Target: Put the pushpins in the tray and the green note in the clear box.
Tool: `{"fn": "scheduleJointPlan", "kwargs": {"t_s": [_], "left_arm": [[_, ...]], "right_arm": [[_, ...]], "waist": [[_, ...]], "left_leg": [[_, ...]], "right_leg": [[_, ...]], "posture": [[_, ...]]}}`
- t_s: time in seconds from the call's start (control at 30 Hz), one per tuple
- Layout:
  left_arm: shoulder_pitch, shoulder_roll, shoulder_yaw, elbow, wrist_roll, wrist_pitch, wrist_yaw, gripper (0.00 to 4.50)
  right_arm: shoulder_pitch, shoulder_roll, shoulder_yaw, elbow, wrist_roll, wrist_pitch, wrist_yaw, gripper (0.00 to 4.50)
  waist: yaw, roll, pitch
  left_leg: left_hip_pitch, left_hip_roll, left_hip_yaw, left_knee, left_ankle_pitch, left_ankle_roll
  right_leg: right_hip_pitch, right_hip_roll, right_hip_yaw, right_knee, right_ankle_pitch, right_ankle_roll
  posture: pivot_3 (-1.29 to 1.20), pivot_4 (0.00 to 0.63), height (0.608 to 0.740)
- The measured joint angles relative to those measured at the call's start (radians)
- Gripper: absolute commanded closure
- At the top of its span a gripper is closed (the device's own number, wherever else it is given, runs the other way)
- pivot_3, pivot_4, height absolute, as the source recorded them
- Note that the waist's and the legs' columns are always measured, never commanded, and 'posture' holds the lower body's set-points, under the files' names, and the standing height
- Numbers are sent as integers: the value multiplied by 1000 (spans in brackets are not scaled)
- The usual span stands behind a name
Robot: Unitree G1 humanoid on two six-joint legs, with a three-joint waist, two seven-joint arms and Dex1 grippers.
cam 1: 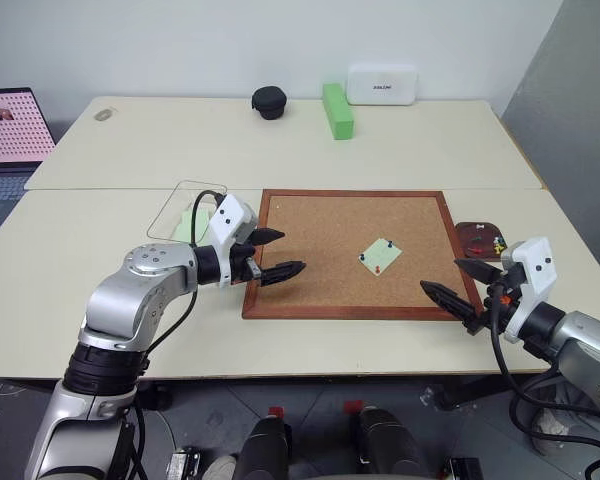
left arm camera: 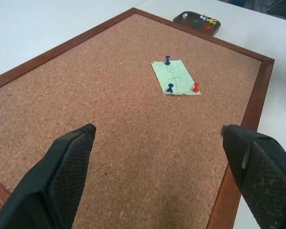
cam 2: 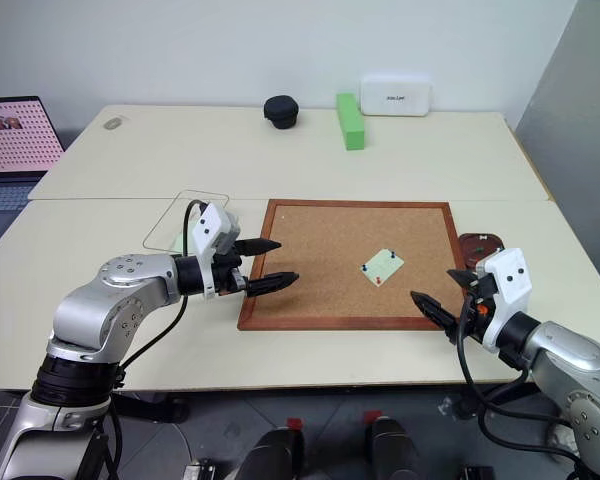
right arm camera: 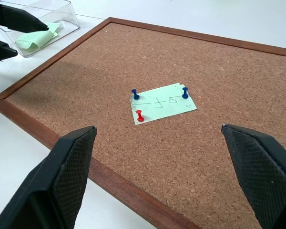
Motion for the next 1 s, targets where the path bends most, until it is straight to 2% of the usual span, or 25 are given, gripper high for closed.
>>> {"fn": "scheduleJointPlan", "kwargs": {"t_s": [0.67,0.77,1.0], "left_arm": [[11,-45,-18,167,58,-148,-19,38],[-6,-69,-18,177,59,-172,-22,452],[-46,-168,-44,304,104,-299,-29,1833]], "right_arm": [[-5,3,61,9,-59,-53,-13,54],[-23,3,127,47,-124,-93,-18,0],[-150,63,244,207,-267,-205,-48,0]], "waist": [[0,0,0],[0,0,0],[0,0,0]], "left_leg": [[0,0,0,0,0,0],[0,0,0,0,0,0],[1,0,0,1,0,0]], "right_leg": [[0,0,0,0,1,1],[0,0,0,1,1,1],[1,0,1,1,2,2]], "posture": [[0,150,740],[0,150,740],[0,150,740]]}}
